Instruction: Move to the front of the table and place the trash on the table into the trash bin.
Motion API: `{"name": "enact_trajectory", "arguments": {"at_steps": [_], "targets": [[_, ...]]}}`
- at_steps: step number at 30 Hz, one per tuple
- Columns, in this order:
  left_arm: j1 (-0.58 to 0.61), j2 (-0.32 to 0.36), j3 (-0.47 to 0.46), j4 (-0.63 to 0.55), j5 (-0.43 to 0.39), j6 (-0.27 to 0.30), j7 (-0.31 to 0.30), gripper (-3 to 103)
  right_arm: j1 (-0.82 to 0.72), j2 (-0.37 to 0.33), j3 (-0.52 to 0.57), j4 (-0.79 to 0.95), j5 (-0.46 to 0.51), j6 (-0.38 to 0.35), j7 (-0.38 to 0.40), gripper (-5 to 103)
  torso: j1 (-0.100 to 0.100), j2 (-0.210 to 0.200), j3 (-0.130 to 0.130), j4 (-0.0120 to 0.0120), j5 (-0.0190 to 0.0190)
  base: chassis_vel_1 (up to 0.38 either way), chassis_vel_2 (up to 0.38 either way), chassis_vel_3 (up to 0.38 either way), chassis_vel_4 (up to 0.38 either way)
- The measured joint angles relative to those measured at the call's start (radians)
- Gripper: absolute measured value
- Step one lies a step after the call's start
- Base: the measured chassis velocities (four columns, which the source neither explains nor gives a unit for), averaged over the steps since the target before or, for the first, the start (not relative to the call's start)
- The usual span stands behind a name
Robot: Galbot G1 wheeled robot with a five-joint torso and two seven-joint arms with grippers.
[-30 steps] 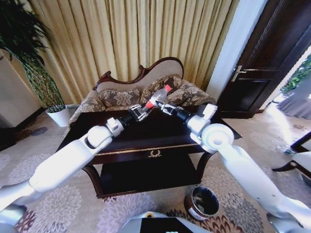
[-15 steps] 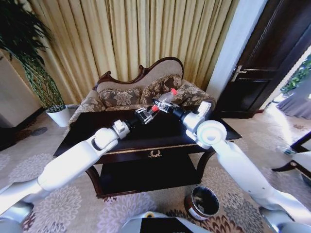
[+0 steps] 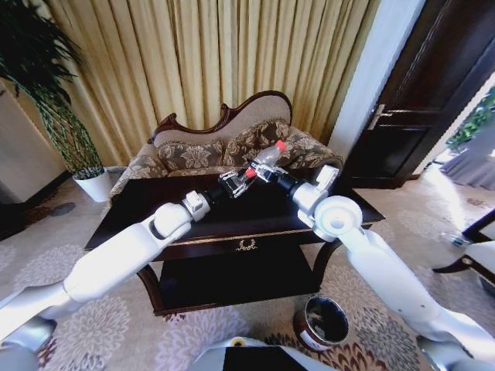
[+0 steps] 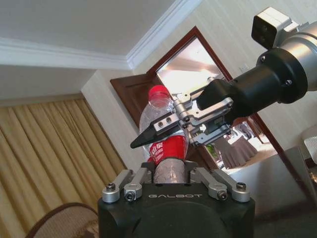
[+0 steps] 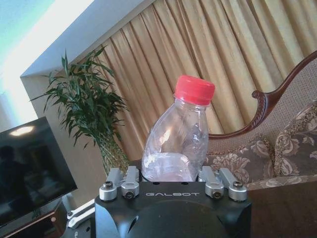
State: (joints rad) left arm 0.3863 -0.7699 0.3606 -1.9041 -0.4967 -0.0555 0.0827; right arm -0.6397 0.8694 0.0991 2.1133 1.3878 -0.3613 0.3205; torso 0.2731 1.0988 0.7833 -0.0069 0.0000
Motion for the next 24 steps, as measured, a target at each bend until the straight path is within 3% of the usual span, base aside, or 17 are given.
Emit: {"name": "enact_trajectory", "arguments": {"at_steps": [2,3,5,7,9,10,11,12,15,18,24], "targets": [[0.003,0.000,0.000,-0.003,-0.002,0.006,-0.005,32,0.000,0.000,-0.001,0.002,0.002,-0.001,0.000,44,0.000,0.000,0.000,-0.0001,0.0000,0.000,0.000,0.000,0.000],[0.006,0.000,0.000,-0.005,-0.004,0.008,-0.008,43,0.000,0.000,-0.002,0.002,0.003,-0.001,0.000,41,0.000,0.000,0.000,-0.0001,0.0000,0.000,0.000,0.000,0.000],[0.009,0.000,-0.001,-0.006,-0.004,0.008,-0.008,43,0.000,0.000,-0.002,0.002,0.003,-0.002,0.001,37,0.000,0.000,0.000,-0.0001,0.0000,0.000,0.000,0.000,0.000],[0.017,0.002,-0.003,-0.008,-0.004,0.011,-0.013,58,-0.001,-0.001,-0.001,0.002,0.005,-0.003,0.002,31,0.000,0.000,0.000,0.0000,0.0000,0.000,0.000,0.000,0.000],[0.021,0.004,-0.004,-0.008,-0.005,0.013,-0.015,58,-0.002,-0.001,0.001,0.001,0.006,-0.003,0.002,28,0.000,0.000,0.000,-0.0001,0.0000,0.000,0.000,0.000,0.000],[0.025,0.007,-0.007,-0.009,-0.006,0.020,-0.017,64,-0.003,-0.001,0.004,-0.003,0.005,-0.003,0.001,27,0.000,0.000,0.000,-0.0002,0.0000,0.000,0.000,0.000,0.000],[0.025,0.007,-0.007,-0.009,-0.006,0.020,-0.017,64,-0.003,-0.001,0.004,-0.003,0.005,-0.003,0.001,27,0.000,0.000,0.000,-0.0002,0.0000,0.000,0.000,0.000,0.000],[0.031,0.011,-0.011,-0.012,-0.010,0.023,-0.017,75,-0.004,0.002,0.009,-0.009,0.001,-0.003,0.003,25,0.000,0.000,0.000,-0.0001,-0.0002,0.000,0.000,0.000,0.000],[0.042,0.020,-0.026,-0.026,-0.022,0.032,-0.021,81,-0.005,0.008,0.018,-0.023,-0.009,-0.003,0.015,25,0.000,0.000,0.000,-0.0001,0.0000,0.000,0.000,0.000,0.000],[0.066,0.042,-0.061,-0.057,-0.055,0.057,-0.041,96,-0.015,0.009,0.039,-0.046,-0.031,-0.001,0.015,25,0.000,0.000,0.000,-0.0002,0.0000,0.000,0.000,0.000,0.000],[0.155,0.087,-0.184,-0.112,-0.127,0.104,-0.100,100,-0.049,-0.011,0.084,-0.075,-0.073,-0.001,0.001,25,0.000,0.000,0.000,-0.0002,0.0002,0.000,0.000,0.000,0.000]]}}
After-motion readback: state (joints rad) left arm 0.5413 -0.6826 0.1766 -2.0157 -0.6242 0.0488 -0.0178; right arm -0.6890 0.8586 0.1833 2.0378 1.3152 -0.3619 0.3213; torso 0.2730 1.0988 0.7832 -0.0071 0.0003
